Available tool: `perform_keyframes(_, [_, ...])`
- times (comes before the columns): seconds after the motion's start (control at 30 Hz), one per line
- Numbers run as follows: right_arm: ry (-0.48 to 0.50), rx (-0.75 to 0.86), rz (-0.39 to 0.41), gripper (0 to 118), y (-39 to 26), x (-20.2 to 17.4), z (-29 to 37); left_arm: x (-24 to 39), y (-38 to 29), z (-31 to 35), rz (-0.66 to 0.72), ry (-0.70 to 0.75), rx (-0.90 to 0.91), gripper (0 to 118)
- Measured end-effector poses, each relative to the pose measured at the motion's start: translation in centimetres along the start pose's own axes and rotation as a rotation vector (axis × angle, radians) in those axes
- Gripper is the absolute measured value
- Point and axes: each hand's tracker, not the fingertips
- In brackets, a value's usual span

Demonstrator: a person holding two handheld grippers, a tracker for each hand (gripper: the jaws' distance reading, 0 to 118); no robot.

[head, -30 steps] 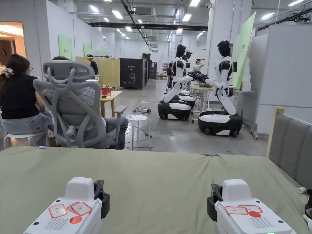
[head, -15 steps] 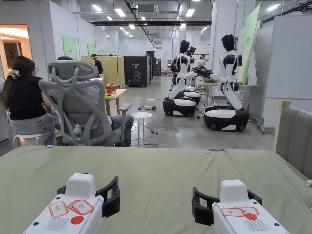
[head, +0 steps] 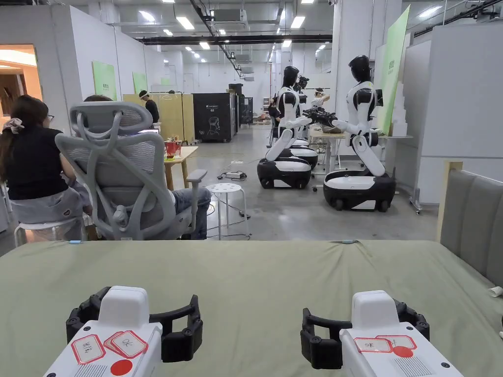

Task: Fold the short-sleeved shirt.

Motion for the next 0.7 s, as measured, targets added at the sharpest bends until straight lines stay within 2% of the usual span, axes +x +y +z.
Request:
perform_keyframes(0.17, [0.041,-0.035,-0.033,118,0.16,-0.11,-0.12,-0.35,0.02,0.22,0.0,0.001,0.007,118])
perform_keyframes(0.4, [0.002,-0.042,-0.042,118,0.57,-0.96,-0.07,-0.62,-0.3,0.2,0.0,-0.006,-0.004,118])
perform_keyframes(0.57, [0.0,-0.123,-0.153,118,0.65,-0.88,-0.12,-0.86,-0.67,0.24,0.01,-0.006,-0.012,118])
perform_keyframes(0.7, [-0.026,-0.13,-0.164,118,0.7,-0.83,-0.05,-1.01,-0.86,0.31,0.015,-0.004,-0.017,118])
